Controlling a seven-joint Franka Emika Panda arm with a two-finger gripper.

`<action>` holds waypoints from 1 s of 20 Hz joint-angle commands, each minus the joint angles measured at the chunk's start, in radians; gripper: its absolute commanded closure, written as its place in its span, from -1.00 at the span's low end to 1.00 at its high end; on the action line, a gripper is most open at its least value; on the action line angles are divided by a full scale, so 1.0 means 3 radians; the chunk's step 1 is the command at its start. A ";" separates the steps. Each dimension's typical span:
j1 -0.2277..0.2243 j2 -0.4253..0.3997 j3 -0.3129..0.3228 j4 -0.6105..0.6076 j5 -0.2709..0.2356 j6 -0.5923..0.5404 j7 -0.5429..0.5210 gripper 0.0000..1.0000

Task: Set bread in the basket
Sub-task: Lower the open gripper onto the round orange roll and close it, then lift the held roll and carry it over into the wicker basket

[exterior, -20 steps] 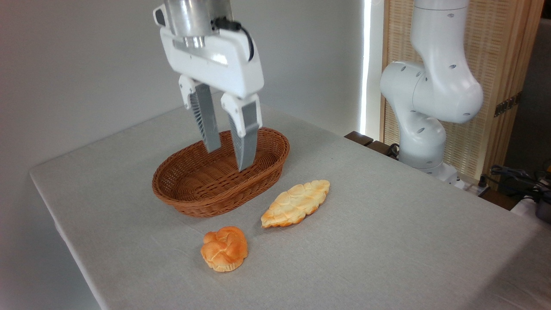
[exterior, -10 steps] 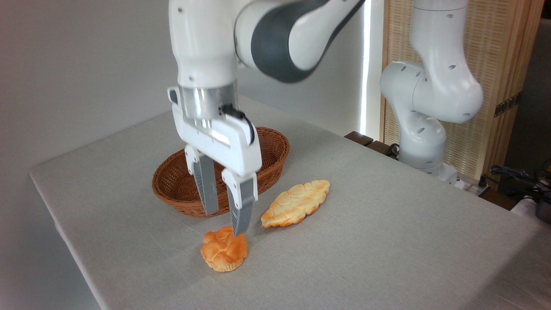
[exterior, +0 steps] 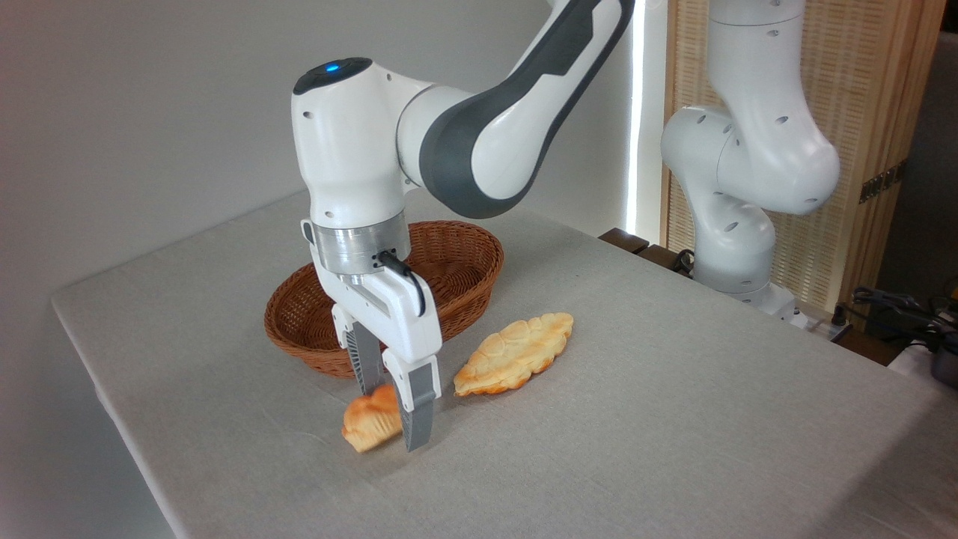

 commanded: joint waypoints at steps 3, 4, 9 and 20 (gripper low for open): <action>0.0000 0.0035 -0.0007 0.0000 0.0037 0.0045 0.0175 0.47; 0.0000 0.0035 -0.0007 0.0000 0.0037 0.0045 0.0176 0.47; 0.0000 0.0035 -0.0007 0.0000 0.0037 0.0034 0.0181 0.50; 0.0016 -0.0262 0.0130 0.0311 -0.0969 -0.0424 0.0150 0.76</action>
